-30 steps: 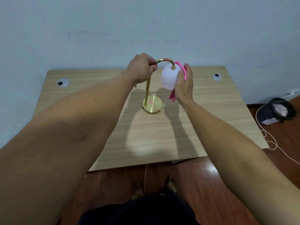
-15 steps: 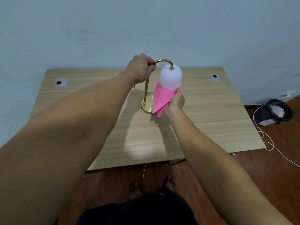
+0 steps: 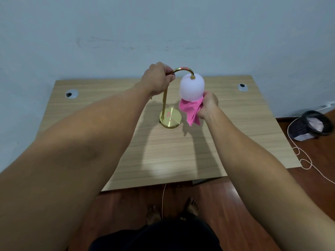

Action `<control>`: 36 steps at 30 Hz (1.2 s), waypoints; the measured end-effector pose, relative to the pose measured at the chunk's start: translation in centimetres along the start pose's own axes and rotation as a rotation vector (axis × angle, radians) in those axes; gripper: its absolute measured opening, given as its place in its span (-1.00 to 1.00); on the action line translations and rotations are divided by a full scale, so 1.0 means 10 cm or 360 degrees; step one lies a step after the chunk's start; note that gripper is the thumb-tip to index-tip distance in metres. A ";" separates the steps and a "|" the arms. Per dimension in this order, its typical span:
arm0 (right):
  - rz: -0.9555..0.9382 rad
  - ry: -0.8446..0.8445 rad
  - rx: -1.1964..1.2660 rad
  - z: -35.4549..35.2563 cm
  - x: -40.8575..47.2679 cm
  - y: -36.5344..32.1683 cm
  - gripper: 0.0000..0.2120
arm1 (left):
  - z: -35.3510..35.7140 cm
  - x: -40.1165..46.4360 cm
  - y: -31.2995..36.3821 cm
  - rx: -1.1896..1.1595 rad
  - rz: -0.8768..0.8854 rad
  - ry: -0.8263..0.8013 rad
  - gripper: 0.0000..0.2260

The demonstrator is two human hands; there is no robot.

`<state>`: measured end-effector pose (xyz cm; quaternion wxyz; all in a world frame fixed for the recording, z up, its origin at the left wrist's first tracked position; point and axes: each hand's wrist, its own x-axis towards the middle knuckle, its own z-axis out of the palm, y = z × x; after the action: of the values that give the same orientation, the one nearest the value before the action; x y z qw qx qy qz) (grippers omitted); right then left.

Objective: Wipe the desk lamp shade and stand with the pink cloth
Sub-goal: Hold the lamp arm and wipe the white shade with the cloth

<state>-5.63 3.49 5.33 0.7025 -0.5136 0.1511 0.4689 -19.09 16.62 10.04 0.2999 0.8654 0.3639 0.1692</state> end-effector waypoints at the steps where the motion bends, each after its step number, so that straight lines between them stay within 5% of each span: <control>1: -0.0053 0.0054 -0.0036 0.01 0.01 0.00 -0.60 | 0.01 0.01 0.00 -0.0001 0.0000 -0.0001 -0.88; 7: -0.0192 0.0144 0.0040 0.07 -0.05 0.40 -0.79 | 0.01 0.04 -0.03 -0.0008 -0.0026 0.0003 -0.86; 16: -0.0090 0.0041 0.0403 0.08 -0.16 0.34 -0.61 | 0.07 0.02 0.01 -0.0071 -0.0039 -0.0016 -0.85; 26: -0.0033 0.0219 0.0153 -0.09 -0.21 0.14 -0.59 | 0.02 0.03 -0.02 -0.0038 -0.0029 0.0007 -0.86; 36: -0.0390 0.0503 -0.0112 -0.02 -0.21 0.11 -0.66 | 0.02 0.02 -0.03 -0.0050 -0.0029 0.0004 -0.86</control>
<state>-7.54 2.27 6.13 0.7036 -0.6194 0.1793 0.2985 -19.00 16.84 9.71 0.3145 0.8570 0.3695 0.1733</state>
